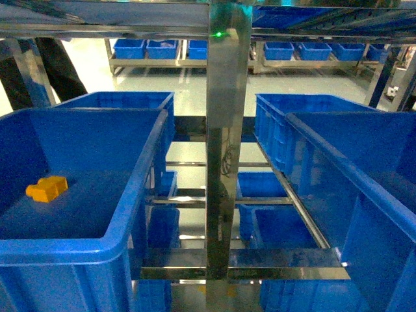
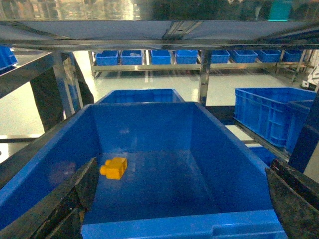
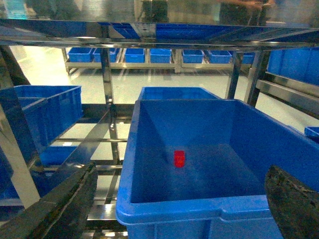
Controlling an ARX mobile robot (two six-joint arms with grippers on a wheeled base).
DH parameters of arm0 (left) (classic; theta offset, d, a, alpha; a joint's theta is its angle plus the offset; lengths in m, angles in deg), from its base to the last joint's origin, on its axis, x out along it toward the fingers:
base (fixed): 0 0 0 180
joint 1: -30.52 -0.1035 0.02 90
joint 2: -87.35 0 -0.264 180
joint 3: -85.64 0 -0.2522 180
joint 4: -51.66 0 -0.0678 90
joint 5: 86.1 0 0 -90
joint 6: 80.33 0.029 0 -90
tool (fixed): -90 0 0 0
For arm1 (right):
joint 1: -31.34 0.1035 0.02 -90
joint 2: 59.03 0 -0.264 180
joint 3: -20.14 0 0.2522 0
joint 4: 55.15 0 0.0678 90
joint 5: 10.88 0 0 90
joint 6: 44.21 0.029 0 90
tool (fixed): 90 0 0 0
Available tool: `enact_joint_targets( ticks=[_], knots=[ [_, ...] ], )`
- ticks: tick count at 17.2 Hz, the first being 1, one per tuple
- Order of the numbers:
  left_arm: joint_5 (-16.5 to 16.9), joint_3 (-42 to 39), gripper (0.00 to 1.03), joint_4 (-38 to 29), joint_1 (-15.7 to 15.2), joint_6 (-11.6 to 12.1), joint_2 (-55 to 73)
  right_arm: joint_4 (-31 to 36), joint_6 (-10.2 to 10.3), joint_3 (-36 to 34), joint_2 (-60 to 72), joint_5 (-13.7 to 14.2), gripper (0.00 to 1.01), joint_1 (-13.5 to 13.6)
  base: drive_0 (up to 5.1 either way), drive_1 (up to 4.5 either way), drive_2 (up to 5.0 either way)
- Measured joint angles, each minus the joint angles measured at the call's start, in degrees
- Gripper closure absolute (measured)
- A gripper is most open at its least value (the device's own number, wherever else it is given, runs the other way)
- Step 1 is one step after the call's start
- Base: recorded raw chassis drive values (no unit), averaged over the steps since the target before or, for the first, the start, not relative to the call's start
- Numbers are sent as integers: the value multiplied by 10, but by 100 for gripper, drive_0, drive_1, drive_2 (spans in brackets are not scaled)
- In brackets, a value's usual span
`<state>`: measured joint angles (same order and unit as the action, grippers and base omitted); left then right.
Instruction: Sort and place red and yellow blocks in left bins
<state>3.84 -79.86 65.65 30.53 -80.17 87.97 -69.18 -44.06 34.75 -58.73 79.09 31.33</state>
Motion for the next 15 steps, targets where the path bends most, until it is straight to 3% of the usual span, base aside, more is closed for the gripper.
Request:
enact_joint_targets(
  ticks=[15],
  knots=[
    [0,0,5,0,0,0,0,0,0,0,0,0,3,0,0,0,0]
  ],
)
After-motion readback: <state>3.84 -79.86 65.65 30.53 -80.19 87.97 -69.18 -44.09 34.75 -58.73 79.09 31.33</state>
